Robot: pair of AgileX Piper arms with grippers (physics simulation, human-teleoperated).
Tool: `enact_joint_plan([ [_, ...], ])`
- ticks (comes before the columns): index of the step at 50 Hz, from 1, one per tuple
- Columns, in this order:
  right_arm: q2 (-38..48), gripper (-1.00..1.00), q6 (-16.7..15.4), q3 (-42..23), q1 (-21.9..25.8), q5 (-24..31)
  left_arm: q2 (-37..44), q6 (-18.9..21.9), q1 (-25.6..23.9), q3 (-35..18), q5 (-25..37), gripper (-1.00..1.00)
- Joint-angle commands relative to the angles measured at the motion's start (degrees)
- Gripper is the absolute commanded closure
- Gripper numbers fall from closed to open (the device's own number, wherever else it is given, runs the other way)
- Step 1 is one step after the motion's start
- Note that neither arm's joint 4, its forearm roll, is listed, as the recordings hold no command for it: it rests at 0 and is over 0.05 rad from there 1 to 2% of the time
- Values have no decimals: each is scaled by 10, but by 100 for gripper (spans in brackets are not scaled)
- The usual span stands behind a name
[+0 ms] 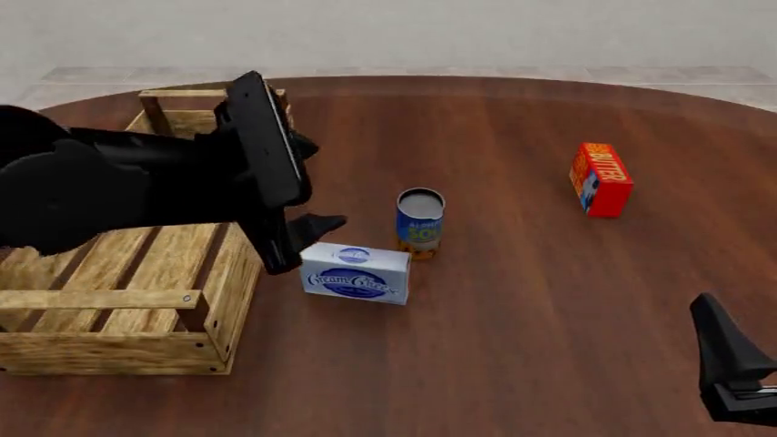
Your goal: Pick up the cream cheese and put it in the tray.
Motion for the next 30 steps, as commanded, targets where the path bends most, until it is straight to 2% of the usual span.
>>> enact_joint_plan([
  [1, -1, -100, 2, 0, 1, 0, 46, 24, -4, -20, 26, -100],
  [9, -1, -100, 3, 0, 1, 1, 77, 25, 1, -19, 17, -100],
  [13, -3, -100, 3, 0, 1, 3, 97, 51, 19, 1, -6, -100],
  [19, -3, -100, 4, -1, 1, 2, 115, 52, 29, 7, -25, -100],
  [23, -3, -100, 5, -1, 1, 3, 119, 54, 27, 11, -33, -100],
  [25, -3, -100, 3, 0, 0, 3, 118, 49, 11, 14, -29, -100],
  [30, -3, -100, 3, 0, 0, 4, 127, 75, 29, 8, -42, -100],
])
